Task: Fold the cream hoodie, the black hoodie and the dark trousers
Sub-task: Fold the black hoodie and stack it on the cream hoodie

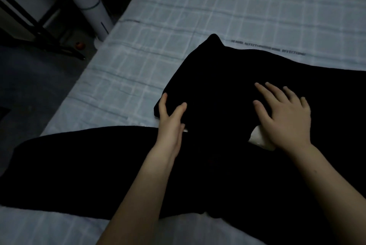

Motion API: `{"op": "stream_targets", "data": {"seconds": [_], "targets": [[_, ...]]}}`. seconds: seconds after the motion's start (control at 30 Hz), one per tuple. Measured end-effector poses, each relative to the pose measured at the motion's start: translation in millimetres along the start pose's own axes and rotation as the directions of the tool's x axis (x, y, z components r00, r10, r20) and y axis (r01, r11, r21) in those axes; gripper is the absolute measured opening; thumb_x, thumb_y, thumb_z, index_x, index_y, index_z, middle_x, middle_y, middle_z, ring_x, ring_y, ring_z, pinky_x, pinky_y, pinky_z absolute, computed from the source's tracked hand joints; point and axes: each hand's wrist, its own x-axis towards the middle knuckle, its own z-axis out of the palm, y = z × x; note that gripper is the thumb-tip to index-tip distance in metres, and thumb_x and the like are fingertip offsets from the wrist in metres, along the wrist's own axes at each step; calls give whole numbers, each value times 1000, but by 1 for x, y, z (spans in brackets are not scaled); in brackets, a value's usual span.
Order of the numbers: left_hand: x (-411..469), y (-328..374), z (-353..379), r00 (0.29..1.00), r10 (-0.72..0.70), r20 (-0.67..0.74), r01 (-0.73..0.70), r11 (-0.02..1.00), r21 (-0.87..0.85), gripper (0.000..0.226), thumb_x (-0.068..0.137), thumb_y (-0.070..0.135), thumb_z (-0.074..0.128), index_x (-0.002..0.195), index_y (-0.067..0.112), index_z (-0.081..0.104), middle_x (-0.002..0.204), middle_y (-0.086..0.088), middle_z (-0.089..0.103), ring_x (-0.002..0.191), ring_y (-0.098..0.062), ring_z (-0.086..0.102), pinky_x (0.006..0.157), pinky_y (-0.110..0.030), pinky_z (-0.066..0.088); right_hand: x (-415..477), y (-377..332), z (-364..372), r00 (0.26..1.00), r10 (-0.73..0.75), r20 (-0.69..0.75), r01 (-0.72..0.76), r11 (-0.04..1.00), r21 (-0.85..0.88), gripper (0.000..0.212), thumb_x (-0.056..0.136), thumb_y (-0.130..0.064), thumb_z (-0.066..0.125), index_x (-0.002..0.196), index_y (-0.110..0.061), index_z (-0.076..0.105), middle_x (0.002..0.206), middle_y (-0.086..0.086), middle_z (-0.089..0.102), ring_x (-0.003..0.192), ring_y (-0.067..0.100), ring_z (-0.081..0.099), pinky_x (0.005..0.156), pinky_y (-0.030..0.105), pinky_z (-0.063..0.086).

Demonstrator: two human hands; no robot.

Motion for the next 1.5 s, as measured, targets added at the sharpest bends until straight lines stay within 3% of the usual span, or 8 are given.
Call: {"op": "stream_targets", "data": {"seconds": [0.27, 0.5, 0.63, 0.73, 0.87, 0.97, 1.17, 1.5], "targets": [[7, 10, 15, 967, 241, -87, -239, 970, 34, 52, 88, 15, 69, 131, 41, 54, 132, 7, 58, 116, -7, 60, 99, -33, 52, -6, 10, 9, 998, -1, -56, 7, 993, 115, 59, 94, -60, 23, 149, -44, 36, 153, -8, 44, 144, 26, 34, 114, 57, 29], [-25, 56, 67, 801, 519, 300, -587, 780, 218, 67, 82, 0, 72, 139, 27, 51, 137, 14, 55, 127, 1, 51, 108, -32, 44, 0, 15, 9, 1000, 10, -23, -6, 987, 162, 56, 92, -62, 26, 146, -50, 36, 153, -14, 42, 144, 20, 32, 116, 54, 27], [-47, 58, 111, 688, 505, 521, -678, 704, 214, 73, 79, -2, 74, 143, 22, 46, 144, 14, 49, 133, 4, 42, 114, -26, 36, -2, 31, -19, 999, 21, -38, 1, 869, 495, 52, 92, -50, 48, 144, -41, 47, 153, -12, 42, 146, 15, 30, 122, 43, 21], [-60, 56, 142, 603, 465, 648, -735, 641, 223, 76, 78, -2, 75, 143, 20, 44, 144, 14, 48, 135, 5, 40, 112, -18, 33, -32, 80, -47, 970, 21, -242, 62, 942, 331, 59, 90, -48, 45, 147, -34, 45, 155, -5, 41, 147, 23, 28, 121, 43, 22], [-79, 46, 182, 503, 341, 794, -797, 539, 272, 79, 75, -1, 78, 142, 23, 46, 142, 19, 48, 133, 9, 39, 106, -8, 29, -85, 173, -41, 947, 238, -215, -173, 944, 281, 62, 93, -55, 35, 151, -33, 38, 159, 2, 34, 148, 33, 26, 121, 50, 20], [-95, 27, 213, 433, 212, 876, -816, 506, 281, 79, 74, 0, 79, 142, 26, 48, 141, 19, 50, 132, 9, 41, 107, -10, 31, -100, 202, -23, 937, 341, -75, -245, 796, 553, 46, 102, -31, 47, 147, -32, 36, 158, -4, 31, 149, 24, 25, 123, 37, 16], [-97, -54, 246, 368, -193, 910, -900, 172, 401, 84, 73, 13, 75, 143, 44, 42, 142, 21, 50, 126, 12, 43, 104, -9, 34, -109, 202, -19, 927, 373, 46, -87, 92, 992, 48, 105, -39, 34, 150, -22, 37, 154, -3, 41, 141, 7, 40, 117, 26, 30], [-97, -70, 248, 459, -232, 858, -846, 179, 502, 84, 74, 12, 78, 142, 48, 42, 144, 25, 46, 132, 12, 38, 109, -11, 31, -115, 206, -38, 963, 255, 86, -113, 95, 989, 46, 108, -28, 23, 153, -25, 30, 143, -16, 45, 123, -15, 47, 97, 5, 39]]}}
